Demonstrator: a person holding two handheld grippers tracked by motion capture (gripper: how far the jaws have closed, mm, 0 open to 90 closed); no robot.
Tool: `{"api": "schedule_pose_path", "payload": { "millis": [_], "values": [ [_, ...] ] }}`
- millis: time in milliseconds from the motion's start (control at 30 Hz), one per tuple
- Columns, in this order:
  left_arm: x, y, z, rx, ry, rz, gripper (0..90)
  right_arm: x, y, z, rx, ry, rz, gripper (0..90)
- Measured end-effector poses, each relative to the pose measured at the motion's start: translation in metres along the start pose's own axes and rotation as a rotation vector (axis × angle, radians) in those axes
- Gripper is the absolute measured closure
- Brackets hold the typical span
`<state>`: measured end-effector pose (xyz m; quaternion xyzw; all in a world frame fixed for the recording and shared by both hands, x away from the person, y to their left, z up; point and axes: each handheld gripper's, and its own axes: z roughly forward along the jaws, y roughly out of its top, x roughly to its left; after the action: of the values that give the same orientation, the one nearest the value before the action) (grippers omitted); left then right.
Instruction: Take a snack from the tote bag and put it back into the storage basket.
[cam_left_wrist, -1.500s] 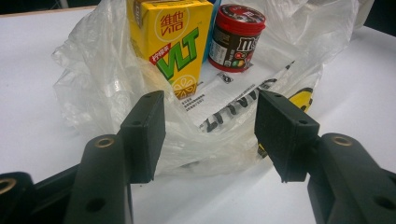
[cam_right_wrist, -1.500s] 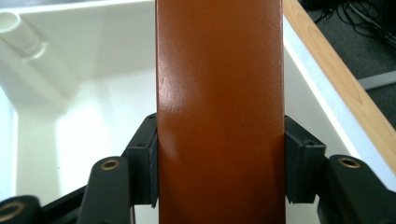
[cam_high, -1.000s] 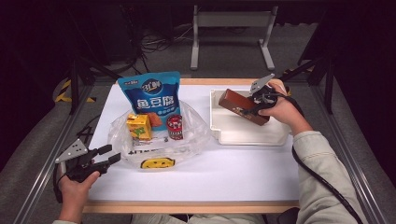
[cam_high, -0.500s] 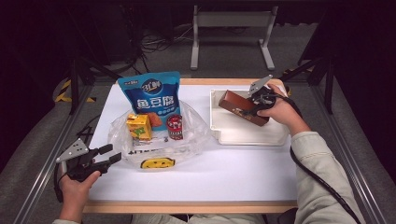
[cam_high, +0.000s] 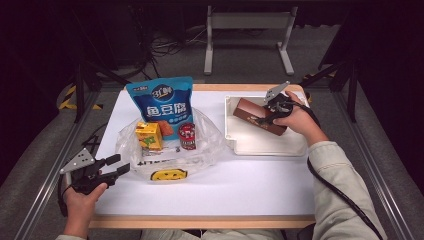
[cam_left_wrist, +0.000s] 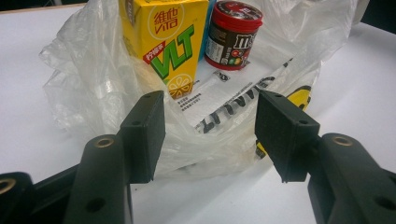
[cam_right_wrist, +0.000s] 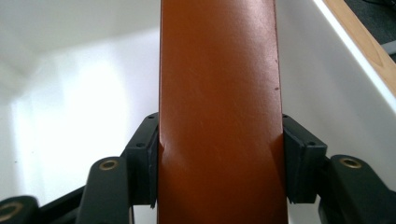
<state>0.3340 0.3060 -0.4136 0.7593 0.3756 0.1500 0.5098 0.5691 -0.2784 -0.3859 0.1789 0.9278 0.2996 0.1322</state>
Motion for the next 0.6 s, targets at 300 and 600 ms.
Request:
{"api": "schedule_pose_path", "payload": {
  "millis": [300, 600],
  "values": [
    [-0.0002, 0.0001, -0.0001, -0.001, 0.000, 0.000, 43.5, -0.0019, -0.0060, 0.0064, 0.021, -0.020, 0.026, 40.8],
    [0.0000, 0.0007, 0.0001, 0.000, -0.001, 0.005, 43.5, -0.0020, -0.0080, 0.0056, -0.028, -0.027, 0.043, 35.9]
  ]
}}
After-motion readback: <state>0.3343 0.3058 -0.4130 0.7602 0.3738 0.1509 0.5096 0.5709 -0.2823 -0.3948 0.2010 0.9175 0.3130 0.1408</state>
